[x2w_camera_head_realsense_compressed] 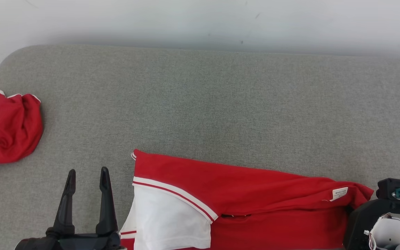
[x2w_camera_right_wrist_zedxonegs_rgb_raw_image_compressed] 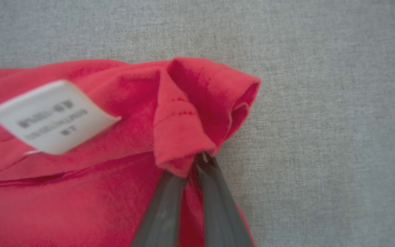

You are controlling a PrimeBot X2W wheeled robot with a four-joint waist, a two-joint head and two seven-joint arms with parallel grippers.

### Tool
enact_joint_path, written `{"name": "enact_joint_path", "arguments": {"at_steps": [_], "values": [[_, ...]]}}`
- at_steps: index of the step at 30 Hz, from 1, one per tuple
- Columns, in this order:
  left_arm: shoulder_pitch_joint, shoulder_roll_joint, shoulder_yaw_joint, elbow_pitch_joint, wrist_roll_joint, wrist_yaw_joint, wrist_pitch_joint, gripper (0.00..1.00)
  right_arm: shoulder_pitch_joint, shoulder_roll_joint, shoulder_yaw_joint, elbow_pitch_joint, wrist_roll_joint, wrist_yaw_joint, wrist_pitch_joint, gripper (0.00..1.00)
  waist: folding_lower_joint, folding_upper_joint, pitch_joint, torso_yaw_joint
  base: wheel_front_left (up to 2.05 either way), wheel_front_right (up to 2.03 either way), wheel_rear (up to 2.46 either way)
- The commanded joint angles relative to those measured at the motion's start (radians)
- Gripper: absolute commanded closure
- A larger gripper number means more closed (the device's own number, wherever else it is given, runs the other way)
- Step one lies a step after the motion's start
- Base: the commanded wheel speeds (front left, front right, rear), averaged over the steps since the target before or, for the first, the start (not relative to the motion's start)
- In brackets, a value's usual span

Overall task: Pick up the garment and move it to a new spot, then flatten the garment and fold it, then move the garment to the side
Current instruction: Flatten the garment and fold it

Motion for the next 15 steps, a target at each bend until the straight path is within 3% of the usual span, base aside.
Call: {"name": "enact_joint_path", "arguments": {"at_steps": [1,15], "values": [[-0.007,-0.001,0.003,0.001,-0.014,0.005,-0.003,0.00,0.020,0.002,-0.008,0.014,0.000,0.001,0.001,1.00,0.0001,0.0000,0.000,-0.003,0.00,0.00,0.00],[-0.012,-0.001,-0.004,-0.004,-0.012,0.006,-0.003,0.00,-0.028,0.000,-0.253,-0.124,-0.101,-0.001,-0.015,1.00,0.0001,0.0000,-0.001,-0.028,0.00,0.00,0.00]]}}
